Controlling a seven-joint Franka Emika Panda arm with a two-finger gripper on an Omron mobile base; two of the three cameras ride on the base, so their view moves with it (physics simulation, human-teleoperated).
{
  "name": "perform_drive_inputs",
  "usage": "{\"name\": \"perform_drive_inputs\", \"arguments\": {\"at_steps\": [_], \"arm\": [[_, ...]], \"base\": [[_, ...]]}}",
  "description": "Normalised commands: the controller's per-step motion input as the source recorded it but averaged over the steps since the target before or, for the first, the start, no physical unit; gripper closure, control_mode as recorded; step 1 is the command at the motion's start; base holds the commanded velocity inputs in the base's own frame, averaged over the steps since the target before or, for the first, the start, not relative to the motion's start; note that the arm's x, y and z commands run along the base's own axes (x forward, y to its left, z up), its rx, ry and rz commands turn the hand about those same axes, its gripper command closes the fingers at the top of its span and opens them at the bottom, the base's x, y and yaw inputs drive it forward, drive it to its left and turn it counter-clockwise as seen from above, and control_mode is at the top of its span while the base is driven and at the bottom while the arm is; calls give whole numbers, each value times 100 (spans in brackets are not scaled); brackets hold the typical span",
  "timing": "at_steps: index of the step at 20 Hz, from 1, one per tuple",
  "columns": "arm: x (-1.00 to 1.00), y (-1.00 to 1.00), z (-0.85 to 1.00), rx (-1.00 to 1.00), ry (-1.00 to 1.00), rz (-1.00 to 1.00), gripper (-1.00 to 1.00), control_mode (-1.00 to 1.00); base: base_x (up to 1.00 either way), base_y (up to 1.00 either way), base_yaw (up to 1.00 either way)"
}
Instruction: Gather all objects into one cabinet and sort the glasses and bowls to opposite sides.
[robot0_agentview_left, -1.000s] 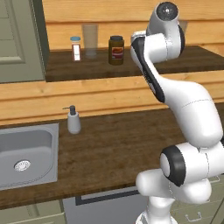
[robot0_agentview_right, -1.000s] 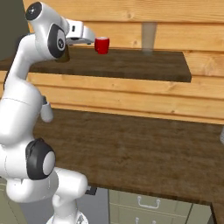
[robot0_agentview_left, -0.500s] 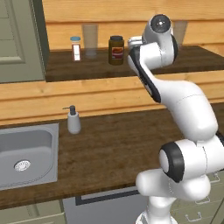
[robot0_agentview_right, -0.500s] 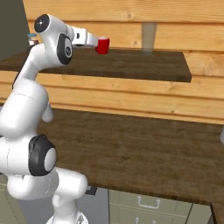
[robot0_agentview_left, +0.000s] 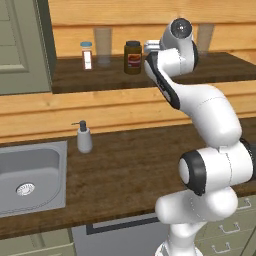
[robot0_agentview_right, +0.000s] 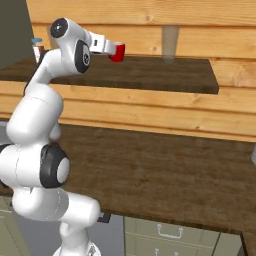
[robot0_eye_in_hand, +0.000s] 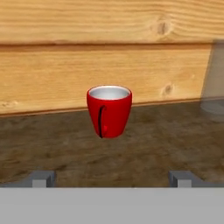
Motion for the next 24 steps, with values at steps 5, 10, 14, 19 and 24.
{"name": "perform_drive_inputs", "arguments": {"at_steps": [5,10,14,19,24], "arm": [[40,3,0,4,0,0,-100,-100],[46,7,-4,0,0,-2,-100,-100],[38,2,-3,0,0,-2,-100,-100],[34,10,-6,0,3,-3,-100,-100],[32,10,-3,0,4,-5,-100,-100]], "base": [[0,0,0],[0,0,0],[0,0,0],[0,0,0],[0,0,0]]}}
